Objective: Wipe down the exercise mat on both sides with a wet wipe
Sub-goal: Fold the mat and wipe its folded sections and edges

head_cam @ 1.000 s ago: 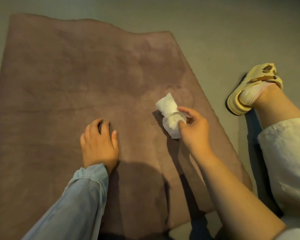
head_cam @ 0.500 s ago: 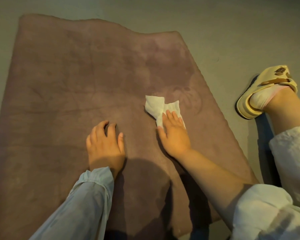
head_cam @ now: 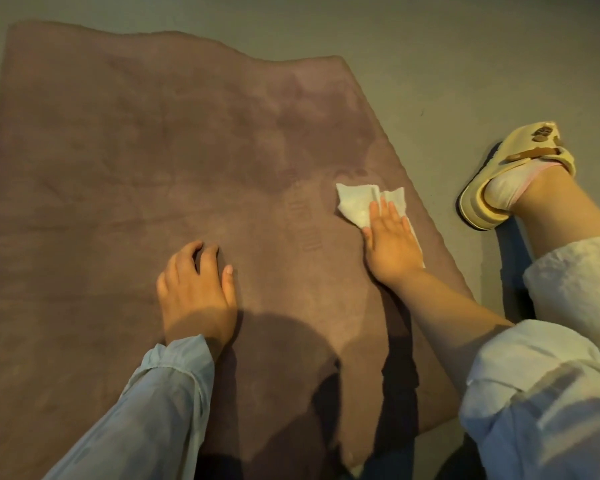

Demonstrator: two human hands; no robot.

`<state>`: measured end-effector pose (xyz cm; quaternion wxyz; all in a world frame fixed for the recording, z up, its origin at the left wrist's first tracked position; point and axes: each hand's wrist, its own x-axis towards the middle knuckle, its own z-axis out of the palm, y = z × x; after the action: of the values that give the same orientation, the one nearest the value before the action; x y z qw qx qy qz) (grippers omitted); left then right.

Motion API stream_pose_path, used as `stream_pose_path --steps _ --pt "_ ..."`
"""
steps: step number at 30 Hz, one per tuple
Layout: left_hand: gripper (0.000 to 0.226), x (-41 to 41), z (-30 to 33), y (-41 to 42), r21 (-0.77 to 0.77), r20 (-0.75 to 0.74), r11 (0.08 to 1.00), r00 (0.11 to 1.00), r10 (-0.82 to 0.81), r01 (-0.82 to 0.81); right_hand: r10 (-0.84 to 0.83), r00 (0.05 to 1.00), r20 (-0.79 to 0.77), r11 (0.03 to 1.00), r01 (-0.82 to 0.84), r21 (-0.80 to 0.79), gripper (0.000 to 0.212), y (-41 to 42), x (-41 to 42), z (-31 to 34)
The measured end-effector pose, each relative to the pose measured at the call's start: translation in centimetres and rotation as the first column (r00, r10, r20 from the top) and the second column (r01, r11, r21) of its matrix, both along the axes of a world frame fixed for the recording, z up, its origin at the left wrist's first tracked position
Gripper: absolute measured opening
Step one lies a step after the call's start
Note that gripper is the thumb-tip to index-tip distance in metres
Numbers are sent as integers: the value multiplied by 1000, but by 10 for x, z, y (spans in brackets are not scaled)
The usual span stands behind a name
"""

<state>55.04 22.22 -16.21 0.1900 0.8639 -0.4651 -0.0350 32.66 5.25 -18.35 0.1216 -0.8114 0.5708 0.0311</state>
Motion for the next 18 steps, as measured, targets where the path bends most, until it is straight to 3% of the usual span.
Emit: stream_pose_path --steps 6,10,13,18 --pt "35 -1 1 0 -5 3 1000 1000 -20 20 -328 944 -34 945 328 -23 57 21 -53 0" --pt "40 -1 2 0 -11 11 1000 1000 -16 16 -420 904 -84 904 425 47 53 24 -37 -3" --pt "42 -3 3 0 -21 6 1000 1000 -14 14 -313 947 -69 943 318 95 51 22 -3 -3" --pt "34 -1 3 0 8 12 1000 1000 -22 21 60 998 24 995 -61 78 50 80 67 -5"
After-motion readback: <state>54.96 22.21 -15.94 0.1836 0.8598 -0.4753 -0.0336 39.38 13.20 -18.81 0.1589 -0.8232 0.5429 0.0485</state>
